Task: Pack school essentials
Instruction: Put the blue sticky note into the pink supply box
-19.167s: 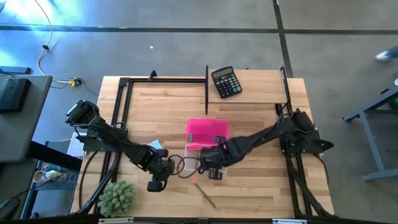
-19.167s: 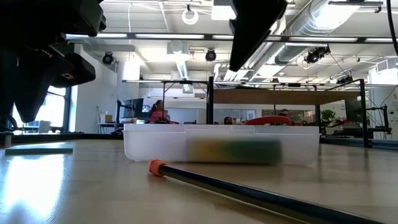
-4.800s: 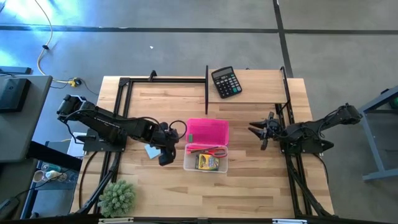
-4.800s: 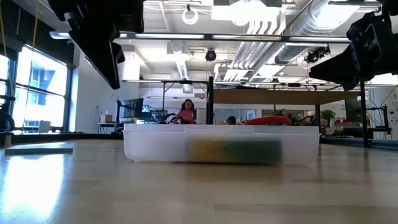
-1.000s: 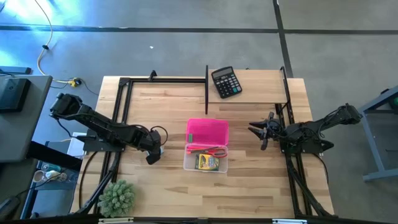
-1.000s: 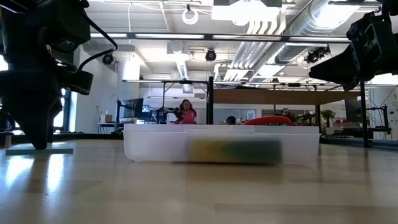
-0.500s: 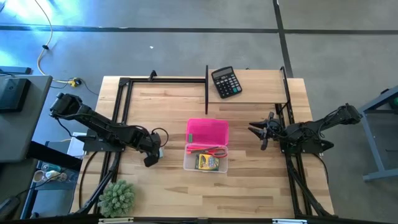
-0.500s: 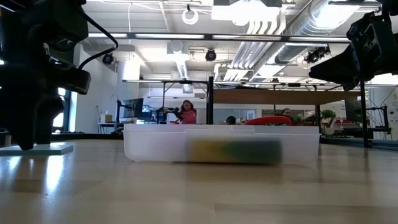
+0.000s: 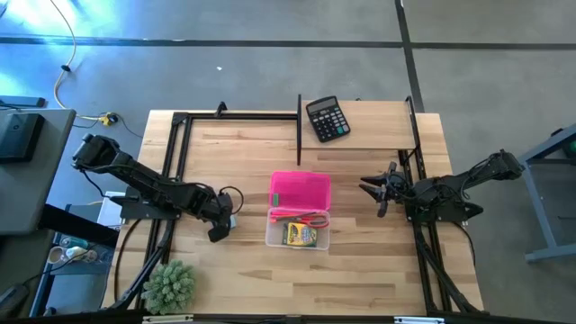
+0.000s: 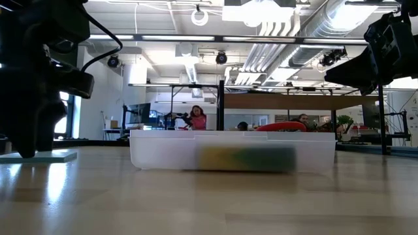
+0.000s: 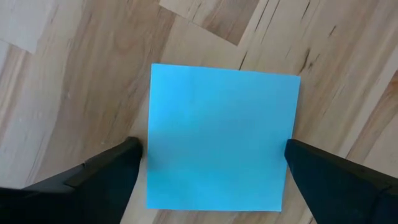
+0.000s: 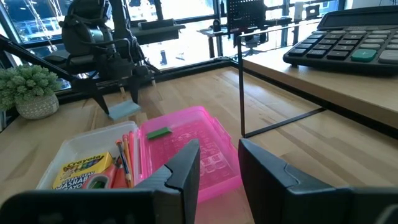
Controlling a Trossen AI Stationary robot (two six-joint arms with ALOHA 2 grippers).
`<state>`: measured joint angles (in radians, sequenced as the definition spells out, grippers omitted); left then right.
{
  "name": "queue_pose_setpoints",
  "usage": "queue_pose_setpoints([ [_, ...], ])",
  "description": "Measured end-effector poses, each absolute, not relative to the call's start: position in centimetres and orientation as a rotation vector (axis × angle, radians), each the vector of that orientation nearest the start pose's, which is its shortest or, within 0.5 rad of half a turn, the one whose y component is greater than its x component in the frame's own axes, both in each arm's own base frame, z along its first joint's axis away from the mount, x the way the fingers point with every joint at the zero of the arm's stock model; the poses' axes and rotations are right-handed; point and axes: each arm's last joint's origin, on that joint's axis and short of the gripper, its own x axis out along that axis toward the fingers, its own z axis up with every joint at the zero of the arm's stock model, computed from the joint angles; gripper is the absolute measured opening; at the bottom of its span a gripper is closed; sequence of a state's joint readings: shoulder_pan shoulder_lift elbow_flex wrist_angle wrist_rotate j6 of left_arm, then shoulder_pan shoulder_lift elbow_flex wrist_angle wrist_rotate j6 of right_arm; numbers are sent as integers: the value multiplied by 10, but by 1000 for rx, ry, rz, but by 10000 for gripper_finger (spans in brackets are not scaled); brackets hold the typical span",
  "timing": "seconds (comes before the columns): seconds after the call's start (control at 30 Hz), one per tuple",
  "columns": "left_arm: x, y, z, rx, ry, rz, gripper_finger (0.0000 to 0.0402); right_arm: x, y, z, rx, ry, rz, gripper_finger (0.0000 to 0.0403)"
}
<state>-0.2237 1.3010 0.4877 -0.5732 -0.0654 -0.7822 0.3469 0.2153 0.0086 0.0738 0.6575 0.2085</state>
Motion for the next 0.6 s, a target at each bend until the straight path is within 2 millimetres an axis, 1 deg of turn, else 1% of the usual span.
queue_pose_setpoints([
  [0.37,176,-38,126,-457,1326,407,291,104,19,156,142,84,-321,103],
  [0.6,177,-38,126,-457,1317,406,248,104,19,156,142,84,-321,103],
])
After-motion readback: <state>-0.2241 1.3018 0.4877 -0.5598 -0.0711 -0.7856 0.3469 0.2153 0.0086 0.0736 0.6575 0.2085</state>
